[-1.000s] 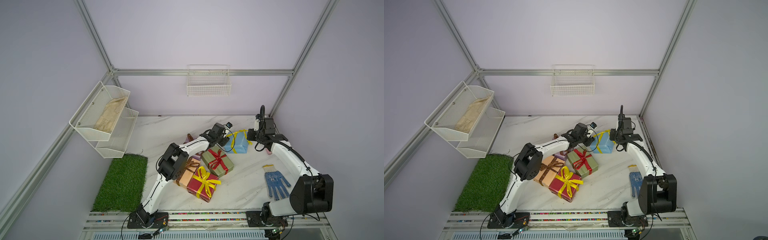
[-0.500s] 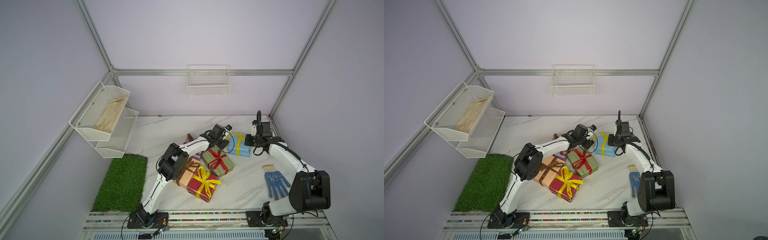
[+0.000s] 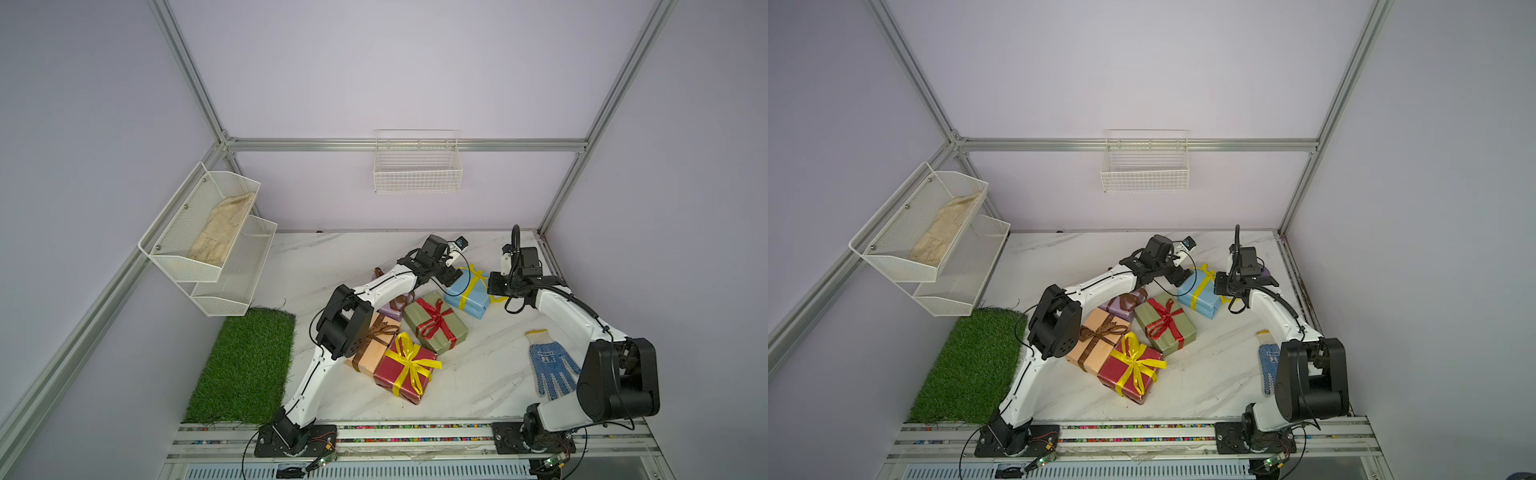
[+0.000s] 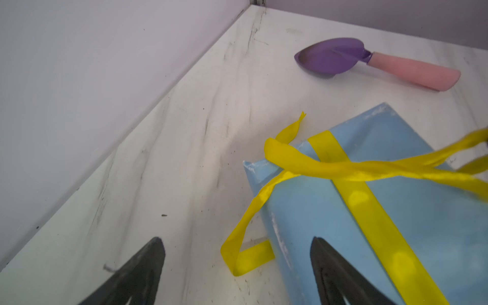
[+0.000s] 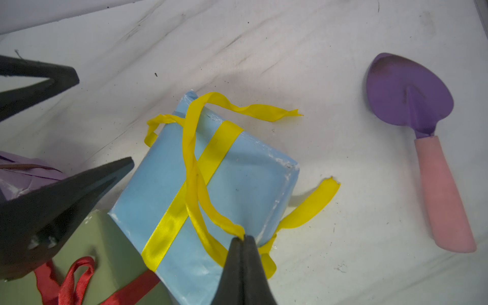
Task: Untie the ribbon bows on the gift boxes
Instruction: Untie the ribbon from the gift box.
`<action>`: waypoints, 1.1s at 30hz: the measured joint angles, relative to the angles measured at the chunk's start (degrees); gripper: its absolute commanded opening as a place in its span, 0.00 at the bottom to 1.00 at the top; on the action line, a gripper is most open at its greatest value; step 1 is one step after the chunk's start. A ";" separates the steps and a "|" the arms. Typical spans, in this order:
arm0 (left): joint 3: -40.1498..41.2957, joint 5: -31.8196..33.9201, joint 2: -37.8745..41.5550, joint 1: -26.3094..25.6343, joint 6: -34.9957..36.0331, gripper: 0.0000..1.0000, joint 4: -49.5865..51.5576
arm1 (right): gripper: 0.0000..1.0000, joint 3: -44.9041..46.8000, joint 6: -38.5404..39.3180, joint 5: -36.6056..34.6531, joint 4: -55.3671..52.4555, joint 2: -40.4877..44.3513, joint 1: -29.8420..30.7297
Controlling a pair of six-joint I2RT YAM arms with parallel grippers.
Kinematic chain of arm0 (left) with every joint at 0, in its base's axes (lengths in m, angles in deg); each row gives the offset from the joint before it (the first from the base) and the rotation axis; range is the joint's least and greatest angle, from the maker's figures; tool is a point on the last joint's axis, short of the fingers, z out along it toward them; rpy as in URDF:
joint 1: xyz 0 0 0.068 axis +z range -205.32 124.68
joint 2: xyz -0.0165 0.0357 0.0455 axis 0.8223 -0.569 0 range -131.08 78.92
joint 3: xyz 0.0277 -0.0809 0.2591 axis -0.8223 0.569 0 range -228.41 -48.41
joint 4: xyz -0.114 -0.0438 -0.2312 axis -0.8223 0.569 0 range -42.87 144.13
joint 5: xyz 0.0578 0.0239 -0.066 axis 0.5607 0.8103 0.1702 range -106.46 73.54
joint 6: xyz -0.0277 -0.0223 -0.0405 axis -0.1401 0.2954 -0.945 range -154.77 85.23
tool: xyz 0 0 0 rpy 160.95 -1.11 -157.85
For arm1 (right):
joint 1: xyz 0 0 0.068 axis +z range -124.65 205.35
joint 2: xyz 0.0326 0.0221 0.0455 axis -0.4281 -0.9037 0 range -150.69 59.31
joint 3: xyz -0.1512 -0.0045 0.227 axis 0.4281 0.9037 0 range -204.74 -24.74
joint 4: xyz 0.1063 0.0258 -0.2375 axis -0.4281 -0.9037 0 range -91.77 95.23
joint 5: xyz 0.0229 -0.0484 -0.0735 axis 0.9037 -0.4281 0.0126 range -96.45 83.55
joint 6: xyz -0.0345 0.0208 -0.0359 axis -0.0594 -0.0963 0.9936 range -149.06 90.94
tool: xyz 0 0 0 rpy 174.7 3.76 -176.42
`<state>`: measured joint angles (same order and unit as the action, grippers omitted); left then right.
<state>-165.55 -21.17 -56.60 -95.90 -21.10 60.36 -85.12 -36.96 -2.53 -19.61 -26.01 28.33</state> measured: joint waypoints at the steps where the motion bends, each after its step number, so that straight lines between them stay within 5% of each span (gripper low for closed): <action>1: -0.98 -0.59 -0.72 0.15 0.39 0.93 -0.48 | 0.00 0.33 0.02 0.07 0.07 -0.02 0.00; 27: -6.49 -24.98 -10.49 5.60 -2.84 0.90 -5.57 | 0.00 5.38 0.24 4.57 6.45 -1.68 0.00; 33: -7.56 -29.79 -12.33 6.51 -7.04 0.72 -7.65 | 0.00 6.43 0.26 5.01 7.54 -1.70 0.00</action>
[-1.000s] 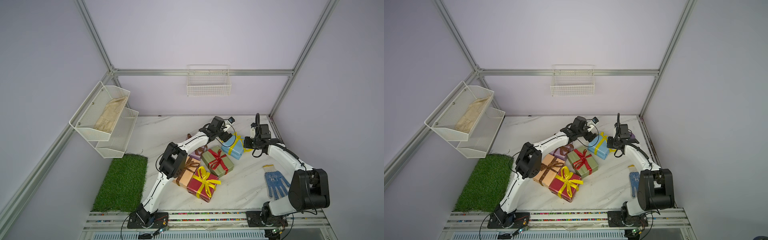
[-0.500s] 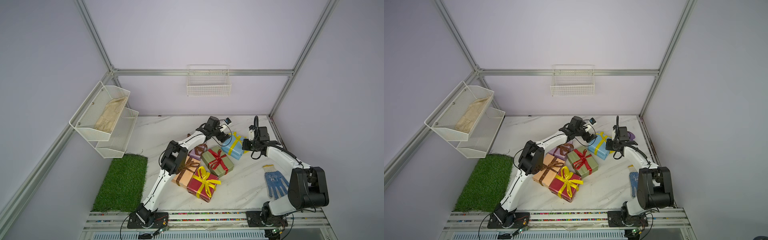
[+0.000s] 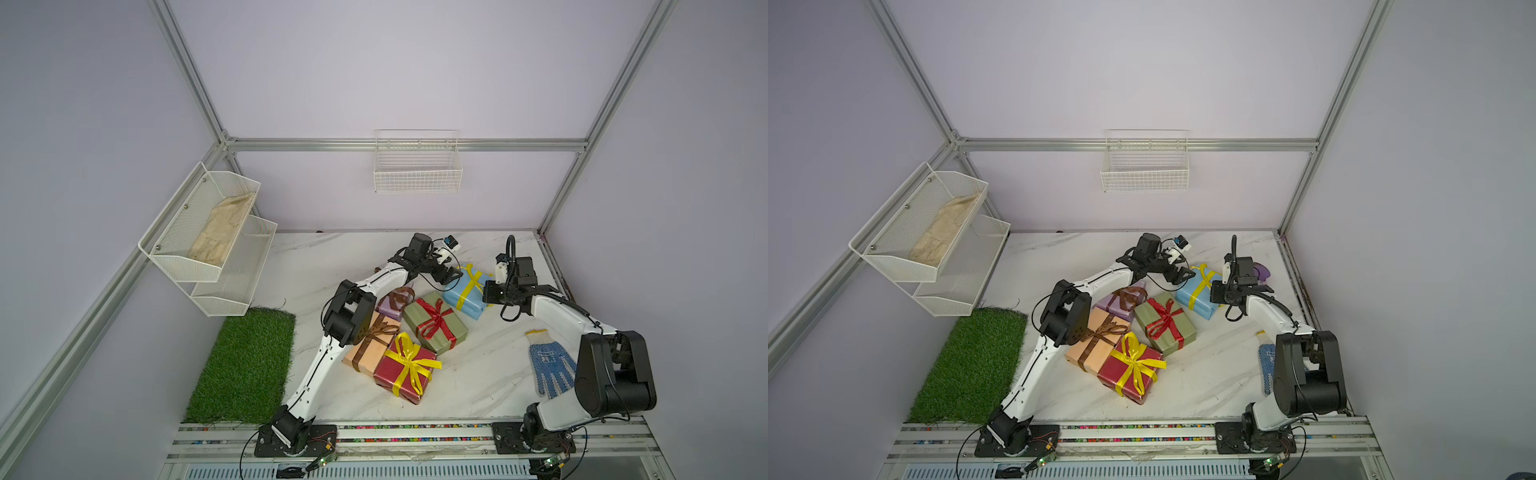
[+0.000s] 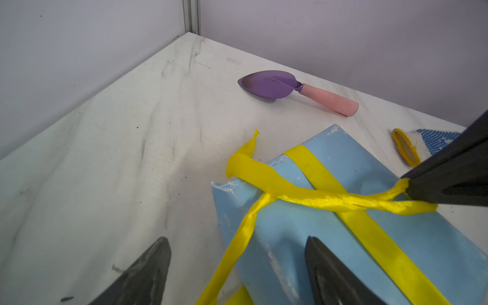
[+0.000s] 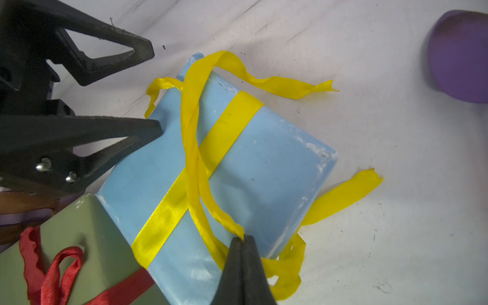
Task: Untie the ribbon bows on the gift boxes
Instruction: Untie the ribbon from the gift box.
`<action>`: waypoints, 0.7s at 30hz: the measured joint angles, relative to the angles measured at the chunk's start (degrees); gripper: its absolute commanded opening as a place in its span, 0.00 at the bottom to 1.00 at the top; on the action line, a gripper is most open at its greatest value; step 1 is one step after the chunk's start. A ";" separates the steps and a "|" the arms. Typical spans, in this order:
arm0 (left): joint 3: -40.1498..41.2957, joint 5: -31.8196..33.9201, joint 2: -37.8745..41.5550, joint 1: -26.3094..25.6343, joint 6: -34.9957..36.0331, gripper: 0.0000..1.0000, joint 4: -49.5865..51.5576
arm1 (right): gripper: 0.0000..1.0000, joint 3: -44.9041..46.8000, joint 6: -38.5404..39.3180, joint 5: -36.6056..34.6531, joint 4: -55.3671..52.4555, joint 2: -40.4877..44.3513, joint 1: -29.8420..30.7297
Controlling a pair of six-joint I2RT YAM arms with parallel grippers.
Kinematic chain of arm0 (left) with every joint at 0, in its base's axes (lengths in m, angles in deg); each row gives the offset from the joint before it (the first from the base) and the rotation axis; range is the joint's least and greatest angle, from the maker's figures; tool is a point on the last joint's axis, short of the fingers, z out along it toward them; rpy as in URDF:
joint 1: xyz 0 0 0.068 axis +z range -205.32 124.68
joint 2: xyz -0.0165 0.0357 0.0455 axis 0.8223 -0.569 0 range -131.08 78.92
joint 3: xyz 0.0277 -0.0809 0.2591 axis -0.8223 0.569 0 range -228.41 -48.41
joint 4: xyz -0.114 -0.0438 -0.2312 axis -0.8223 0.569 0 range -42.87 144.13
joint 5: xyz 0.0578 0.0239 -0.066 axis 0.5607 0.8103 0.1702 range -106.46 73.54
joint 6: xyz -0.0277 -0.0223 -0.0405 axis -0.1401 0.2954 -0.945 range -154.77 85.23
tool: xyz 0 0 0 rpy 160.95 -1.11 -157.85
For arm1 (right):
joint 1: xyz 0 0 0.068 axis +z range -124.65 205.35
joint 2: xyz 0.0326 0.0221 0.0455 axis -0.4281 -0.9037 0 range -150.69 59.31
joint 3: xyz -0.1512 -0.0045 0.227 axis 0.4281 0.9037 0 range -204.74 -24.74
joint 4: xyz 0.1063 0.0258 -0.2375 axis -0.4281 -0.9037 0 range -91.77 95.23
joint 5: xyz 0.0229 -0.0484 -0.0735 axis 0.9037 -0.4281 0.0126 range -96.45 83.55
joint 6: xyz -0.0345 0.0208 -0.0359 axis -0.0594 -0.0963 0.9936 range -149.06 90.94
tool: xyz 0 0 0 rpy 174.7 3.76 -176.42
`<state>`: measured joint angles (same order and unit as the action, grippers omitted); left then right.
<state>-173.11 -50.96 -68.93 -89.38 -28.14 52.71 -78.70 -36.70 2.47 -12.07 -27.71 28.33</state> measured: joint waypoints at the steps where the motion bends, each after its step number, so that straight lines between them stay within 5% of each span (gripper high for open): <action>1: -0.24 -0.63 -0.24 0.13 -0.42 0.71 -0.17 | 0.00 0.15 0.00 0.02 0.15 0.00 0.00; 10: -0.28 -7.30 -0.87 1.44 -4.92 0.54 -1.14 | 0.00 1.05 0.00 0.76 1.60 0.00 0.00; 14: -0.28 -10.19 -1.09 1.68 -6.43 0.38 -1.42 | 0.00 1.44 -0.02 1.01 2.45 0.00 0.00; 21: -0.22 -12.52 -1.09 1.75 -7.56 0.40 -1.70 | 0.00 1.81 -0.04 1.09 3.04 0.11 0.00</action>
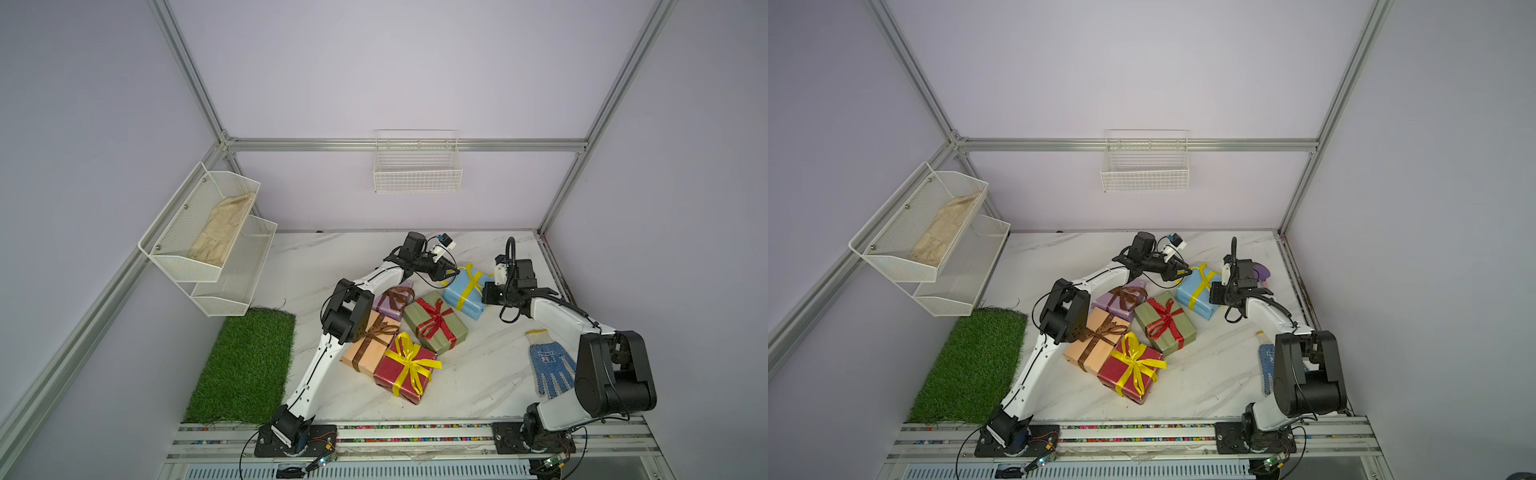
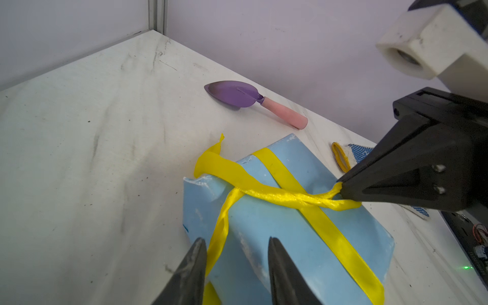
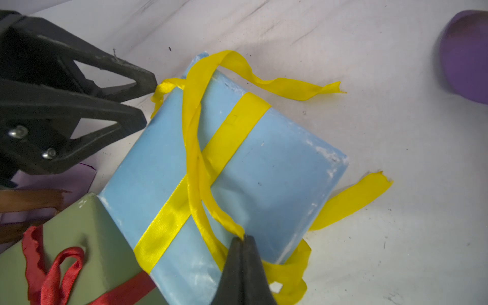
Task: Untie the ribbon bows on the gift boxes
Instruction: Untie the ribbon from the gift box.
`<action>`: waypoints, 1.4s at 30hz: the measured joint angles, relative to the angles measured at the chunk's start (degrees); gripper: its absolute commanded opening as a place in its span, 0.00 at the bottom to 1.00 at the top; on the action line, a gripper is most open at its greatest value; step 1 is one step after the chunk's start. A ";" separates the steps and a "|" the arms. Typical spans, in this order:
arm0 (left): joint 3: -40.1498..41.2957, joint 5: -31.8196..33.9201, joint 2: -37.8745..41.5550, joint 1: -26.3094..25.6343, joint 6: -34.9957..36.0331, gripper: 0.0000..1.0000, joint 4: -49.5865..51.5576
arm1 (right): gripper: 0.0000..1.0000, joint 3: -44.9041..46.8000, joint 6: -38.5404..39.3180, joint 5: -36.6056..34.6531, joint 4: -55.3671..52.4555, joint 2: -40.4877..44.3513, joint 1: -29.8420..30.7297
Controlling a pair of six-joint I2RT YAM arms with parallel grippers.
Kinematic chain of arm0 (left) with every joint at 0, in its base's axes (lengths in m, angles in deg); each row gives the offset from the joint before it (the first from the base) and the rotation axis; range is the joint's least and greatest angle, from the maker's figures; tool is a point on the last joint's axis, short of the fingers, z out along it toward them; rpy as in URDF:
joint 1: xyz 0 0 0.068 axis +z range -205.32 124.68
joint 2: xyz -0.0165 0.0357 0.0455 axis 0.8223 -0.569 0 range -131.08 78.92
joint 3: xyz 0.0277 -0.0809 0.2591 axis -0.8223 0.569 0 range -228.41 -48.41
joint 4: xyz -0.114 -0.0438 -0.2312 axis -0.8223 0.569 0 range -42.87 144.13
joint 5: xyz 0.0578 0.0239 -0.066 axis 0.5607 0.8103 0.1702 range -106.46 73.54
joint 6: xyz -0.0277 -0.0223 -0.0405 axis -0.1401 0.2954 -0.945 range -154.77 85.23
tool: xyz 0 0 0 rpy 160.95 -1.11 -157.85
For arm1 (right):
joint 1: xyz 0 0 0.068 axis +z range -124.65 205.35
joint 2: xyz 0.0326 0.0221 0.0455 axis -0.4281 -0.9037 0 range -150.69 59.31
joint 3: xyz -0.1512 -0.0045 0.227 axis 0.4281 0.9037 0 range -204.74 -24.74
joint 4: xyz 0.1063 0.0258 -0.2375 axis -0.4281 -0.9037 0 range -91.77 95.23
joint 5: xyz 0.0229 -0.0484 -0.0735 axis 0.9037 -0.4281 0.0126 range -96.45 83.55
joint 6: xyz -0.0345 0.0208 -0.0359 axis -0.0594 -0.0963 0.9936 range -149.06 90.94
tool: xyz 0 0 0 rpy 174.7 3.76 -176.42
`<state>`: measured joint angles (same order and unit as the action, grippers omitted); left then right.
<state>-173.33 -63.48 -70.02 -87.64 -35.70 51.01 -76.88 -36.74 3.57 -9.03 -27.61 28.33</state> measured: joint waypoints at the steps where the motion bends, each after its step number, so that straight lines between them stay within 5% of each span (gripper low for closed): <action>1: 0.00 -0.22 0.00 0.00 -0.02 0.39 -0.02 | 0.00 0.13 -0.02 0.04 0.15 0.09 0.00; 11: 1.18 -1.42 0.22 0.00 -2.14 0.15 -0.98 | 0.00 0.87 -0.42 0.22 0.59 0.87 0.00; 22: 17.75 -0.81 9.90 -0.07 -3.91 0.00 -4.26 | 0.00 -0.68 -1.73 -0.72 -0.37 -0.24 0.00; 31: 26.21 2.45 17.40 -1.57 -4.55 0.00 -3.87 | 0.00 -10.62 -2.34 -0.44 -0.76 -9.75 0.00; 42: 31.19 12.76 26.36 -2.16 -4.20 0.00 -0.33 | 0.00 -12.04 -2.32 -1.77 -1.66 -10.78 -0.35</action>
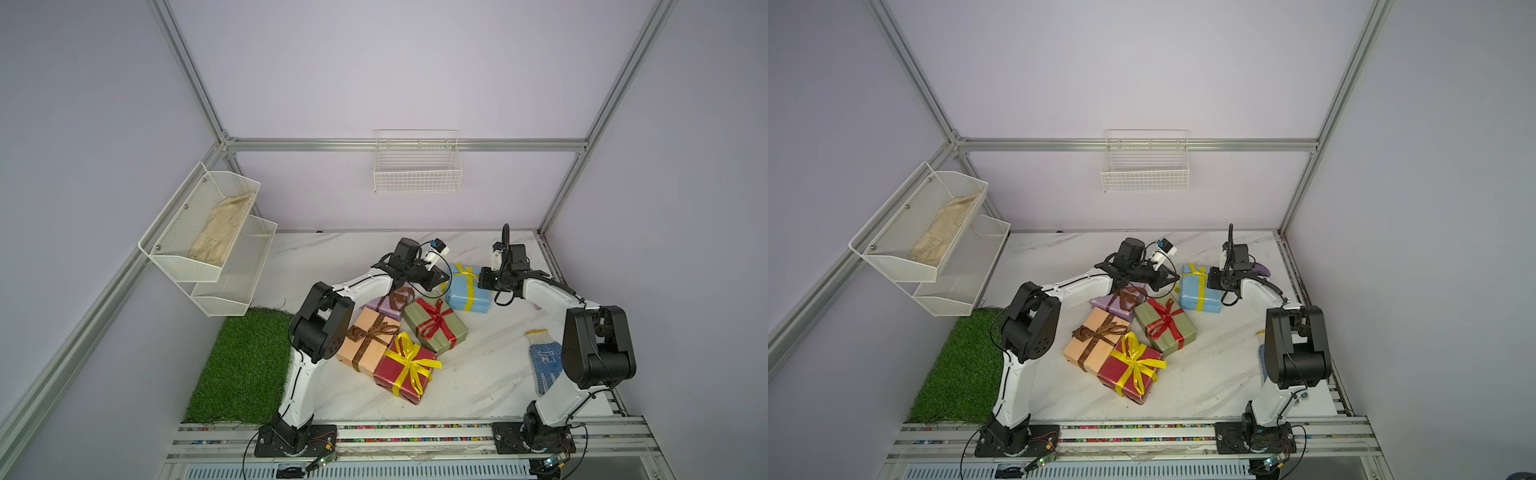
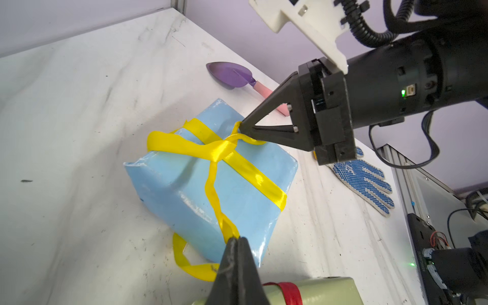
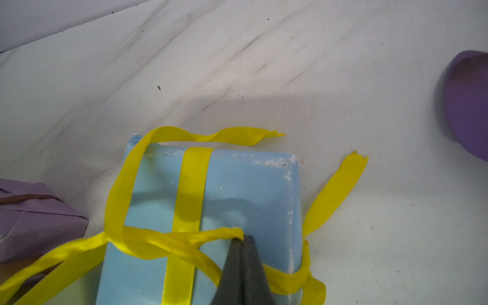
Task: Untie the ribbon bows on the gift boxes
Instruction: Untie the ribbon from the gift box.
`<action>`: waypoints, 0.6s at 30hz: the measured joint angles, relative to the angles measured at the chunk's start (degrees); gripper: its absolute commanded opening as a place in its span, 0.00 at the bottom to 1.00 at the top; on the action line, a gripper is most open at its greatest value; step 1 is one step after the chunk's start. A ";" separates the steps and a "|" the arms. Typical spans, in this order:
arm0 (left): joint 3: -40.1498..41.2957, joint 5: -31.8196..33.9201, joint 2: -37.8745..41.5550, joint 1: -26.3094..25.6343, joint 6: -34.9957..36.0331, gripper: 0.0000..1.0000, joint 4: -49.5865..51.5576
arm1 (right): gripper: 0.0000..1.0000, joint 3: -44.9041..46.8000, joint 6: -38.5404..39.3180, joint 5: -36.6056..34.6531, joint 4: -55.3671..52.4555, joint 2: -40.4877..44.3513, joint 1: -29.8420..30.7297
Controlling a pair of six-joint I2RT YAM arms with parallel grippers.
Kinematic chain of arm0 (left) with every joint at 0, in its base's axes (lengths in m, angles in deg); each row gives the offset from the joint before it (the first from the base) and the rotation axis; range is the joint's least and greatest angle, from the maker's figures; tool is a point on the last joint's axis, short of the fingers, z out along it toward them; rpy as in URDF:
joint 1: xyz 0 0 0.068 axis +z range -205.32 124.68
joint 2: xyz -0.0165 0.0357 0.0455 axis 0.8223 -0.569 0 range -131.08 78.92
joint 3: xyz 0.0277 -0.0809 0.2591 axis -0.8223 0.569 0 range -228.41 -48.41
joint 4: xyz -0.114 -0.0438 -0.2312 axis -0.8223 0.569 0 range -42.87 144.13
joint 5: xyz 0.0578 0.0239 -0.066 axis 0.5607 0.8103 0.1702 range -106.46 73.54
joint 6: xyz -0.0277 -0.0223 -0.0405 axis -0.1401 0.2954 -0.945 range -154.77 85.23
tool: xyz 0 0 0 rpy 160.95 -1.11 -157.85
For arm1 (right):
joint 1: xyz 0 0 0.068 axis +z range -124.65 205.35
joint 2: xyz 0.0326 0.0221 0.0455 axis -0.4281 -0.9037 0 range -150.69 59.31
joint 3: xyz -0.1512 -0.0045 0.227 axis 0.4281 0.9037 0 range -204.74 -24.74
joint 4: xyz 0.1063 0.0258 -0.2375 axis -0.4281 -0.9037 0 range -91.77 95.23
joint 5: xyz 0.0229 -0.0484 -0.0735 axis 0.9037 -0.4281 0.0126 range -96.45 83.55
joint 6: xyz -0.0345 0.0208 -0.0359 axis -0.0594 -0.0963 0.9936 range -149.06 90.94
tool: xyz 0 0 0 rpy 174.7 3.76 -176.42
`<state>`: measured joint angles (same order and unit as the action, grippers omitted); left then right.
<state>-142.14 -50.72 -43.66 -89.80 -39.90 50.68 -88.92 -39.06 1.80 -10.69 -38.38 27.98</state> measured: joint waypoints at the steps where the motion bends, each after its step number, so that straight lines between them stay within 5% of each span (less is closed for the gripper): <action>1: 0.15 1.07 0.35 0.02 -0.02 0.00 0.48 | 0.00 0.00 0.00 -0.26 -0.02 0.02 -0.04; 18: 10.36 17.75 5.84 5.27 -3.89 0.00 4.66 | 0.00 5.20 -0.79 -5.75 -0.46 4.46 -4.63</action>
<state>-131.78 -32.97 -37.83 -84.53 -43.79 55.34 -83.72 -39.85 -3.95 -11.15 -33.92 23.35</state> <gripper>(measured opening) 0.047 0.041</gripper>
